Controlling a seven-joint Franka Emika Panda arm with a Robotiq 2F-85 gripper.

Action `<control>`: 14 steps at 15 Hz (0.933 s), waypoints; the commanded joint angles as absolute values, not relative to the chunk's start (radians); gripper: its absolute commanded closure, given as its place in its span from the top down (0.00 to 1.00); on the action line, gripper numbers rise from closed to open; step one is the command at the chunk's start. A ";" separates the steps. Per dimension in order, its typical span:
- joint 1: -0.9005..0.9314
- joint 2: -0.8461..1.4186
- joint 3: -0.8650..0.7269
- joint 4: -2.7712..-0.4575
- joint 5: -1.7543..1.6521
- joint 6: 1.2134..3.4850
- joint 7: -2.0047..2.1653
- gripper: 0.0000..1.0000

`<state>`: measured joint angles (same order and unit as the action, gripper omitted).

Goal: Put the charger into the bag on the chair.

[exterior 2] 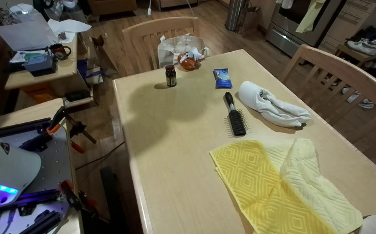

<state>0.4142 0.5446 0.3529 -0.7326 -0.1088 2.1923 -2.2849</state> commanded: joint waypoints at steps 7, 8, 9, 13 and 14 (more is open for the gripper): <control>0.431 0.714 0.330 -0.520 0.014 2.029 -2.356 0.06; 0.426 0.732 0.323 -0.501 0.022 2.011 -2.354 0.06; 0.422 0.750 0.315 -0.483 0.030 1.992 -2.356 0.06; 0.392 0.833 0.301 -0.410 0.057 1.944 -2.387 0.06; 0.383 0.853 0.299 -0.396 0.065 1.940 -2.397 0.06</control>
